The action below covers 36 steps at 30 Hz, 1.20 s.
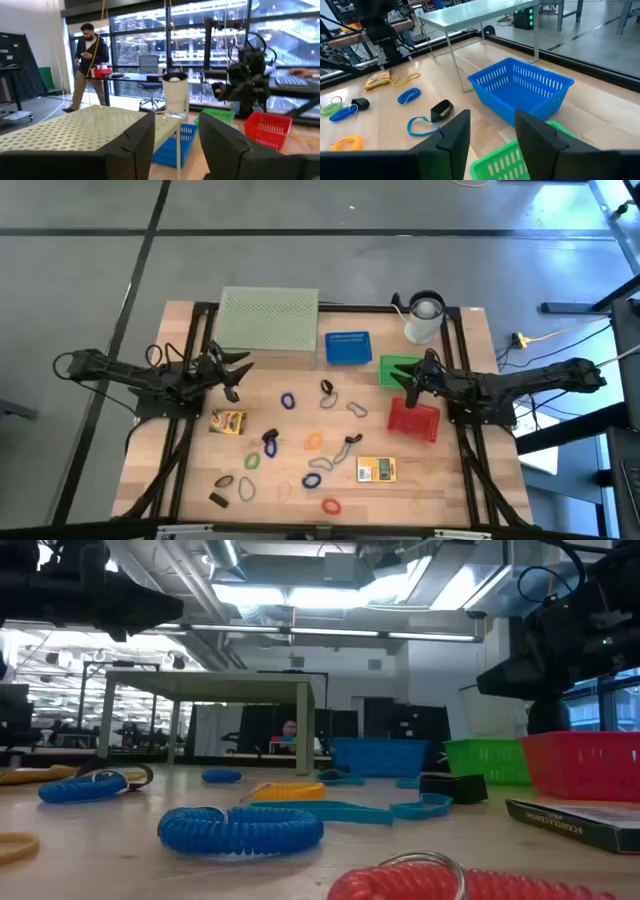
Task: Pick & Place Office Desk Supplies
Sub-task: Put the blue rubber band into the green bin
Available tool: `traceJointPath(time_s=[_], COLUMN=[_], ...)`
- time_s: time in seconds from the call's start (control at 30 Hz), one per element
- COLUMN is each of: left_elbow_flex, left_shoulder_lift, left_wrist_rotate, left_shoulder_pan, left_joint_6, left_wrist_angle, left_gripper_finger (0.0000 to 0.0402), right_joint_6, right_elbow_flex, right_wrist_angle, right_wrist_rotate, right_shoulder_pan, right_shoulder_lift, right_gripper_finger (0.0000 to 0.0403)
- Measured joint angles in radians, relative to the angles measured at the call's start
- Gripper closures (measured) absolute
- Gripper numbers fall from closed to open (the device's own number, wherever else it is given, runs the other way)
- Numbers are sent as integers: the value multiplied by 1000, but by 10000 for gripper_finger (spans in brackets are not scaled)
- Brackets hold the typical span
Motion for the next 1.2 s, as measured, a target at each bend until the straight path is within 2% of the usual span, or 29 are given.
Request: traceJointPath(time_s=[0.27, 0.47, 0.93, 1.0, 1.1, 1.2], left_elbow_flex=[0, 0, 0, 0, 2, 21], left_shoulder_lift=[0, 0, 0, 2, 4, 8], left_wrist_rotate=[-2, 0, -8, -40, -82, -90], left_shoulder_pan=[0, 0, 0, 0, 0, 0], left_joint_6=[49, 84, 71, 57, 52, 67], left_wrist_angle=[79, 186, 130, 118, 119, 121], left_gripper_finger=[224, 223, 221, 218, 212, 208], right_joint_6=[0, 28, 26, 22, -67, -112], right_elbow_flex=[0, 0, 0, 0, 0, 0], right_wrist_angle=[56, 99, 104, 128, 204, 270], right_wrist_rotate=[0, -3, 1, 1, 1, -6], right_shoulder_pan=[0, 0, 0, 0, 0, 0], right_shoulder_lift=[0, 0, 0, 0, 0, 8], right_gripper_finger=[248, 248, 248, 248, 248, 248])
